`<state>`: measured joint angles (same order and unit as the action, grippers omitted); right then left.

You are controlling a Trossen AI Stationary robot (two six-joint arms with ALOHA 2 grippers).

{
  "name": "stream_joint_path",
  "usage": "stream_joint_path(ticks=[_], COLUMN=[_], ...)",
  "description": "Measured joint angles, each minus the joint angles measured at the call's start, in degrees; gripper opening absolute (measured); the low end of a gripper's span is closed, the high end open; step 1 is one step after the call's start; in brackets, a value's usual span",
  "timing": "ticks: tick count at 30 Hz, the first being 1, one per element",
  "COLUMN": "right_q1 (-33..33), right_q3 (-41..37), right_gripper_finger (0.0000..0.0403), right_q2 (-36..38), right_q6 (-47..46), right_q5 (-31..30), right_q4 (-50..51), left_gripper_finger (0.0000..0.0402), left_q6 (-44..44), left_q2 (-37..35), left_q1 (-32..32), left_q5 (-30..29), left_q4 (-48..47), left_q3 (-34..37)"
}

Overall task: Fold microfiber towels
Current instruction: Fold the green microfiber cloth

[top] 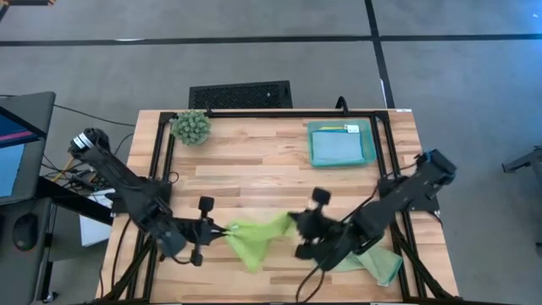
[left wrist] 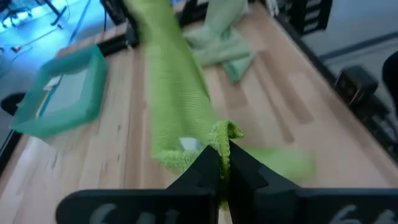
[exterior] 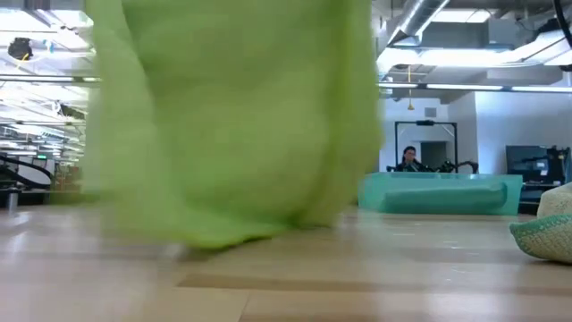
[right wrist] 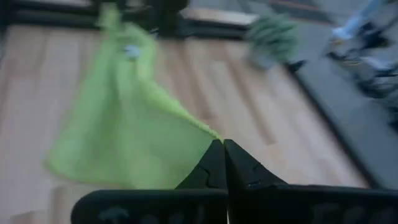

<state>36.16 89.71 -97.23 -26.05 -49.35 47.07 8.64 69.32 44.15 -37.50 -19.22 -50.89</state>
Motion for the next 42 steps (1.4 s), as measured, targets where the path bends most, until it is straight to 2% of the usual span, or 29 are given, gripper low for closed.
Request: stream_joint_path(ticks=[4,9,13,16,20,25,28,32,35,38,42], right_q1=[0.03,-1.03,-1.6,-1.92,-1.94,-1.92,-2.18,-2.45,-2.78,-2.66,-2.02], right_q3=[0.0,0.0,-0.02,-0.01,-0.02,-0.02,0.02,0.0,-0.04,-0.17,-0.23], right_gripper_finger=[0.0001,0.0001,0.0001,0.0001,0.0,0.0001,0.0001,0.0001,0.0001,0.0001,0.0003], right_q2=[4.52,6.19,6.14,4.83,2.47,-2.94,-7.65,-13.97,-17.37,-18.83,-20.08], right_q6=[-0.9,-1.66,-6.63,-8.01,-7.05,-4.34,-4.09,-4.39,-5.68,-7.55,-8.24], right_q5=[-3.45,-3.44,-2.39,0.51,7.24,17.36,19.32,18.98,19.01,19.72,21.48], right_q4=[4.32,8.95,16.62,20.1,20.76,17.19,15.21,14.97,14.05,13.79,11.19], left_gripper_finger=[0.0,0.0,0.0,0.0,0.0,0.0,0.0,0.0,0.0,0.0,0.0022], left_q6=[0.43,1.76,2.89,5.68,11.44,24.15,32.88,33.41,30.2,25.15,20.7], left_q2=[-3.08,-4.46,-4.48,-4.5,-4.46,-2.23,2.47,11.27,16.6,20.89,24.91], left_q1=[0.32,0.28,0.23,0.23,0.21,0.23,0.6,0.76,1.82,2.14,1.93], left_q5=[0.0,-0.13,-1.38,-5.34,-9.94,-25.48,-30.67,-29.42,-27.73,-20.51,-8.7], left_q4=[-0.85,-0.97,-1.12,-1.7,-6.2,-6.79,-4.72,4.08,15.93,22.8,23.96], left_q3=[0.0,0.0,0.0,0.42,0.55,0.67,4.4,11.67,14.73,15.33,14.26])
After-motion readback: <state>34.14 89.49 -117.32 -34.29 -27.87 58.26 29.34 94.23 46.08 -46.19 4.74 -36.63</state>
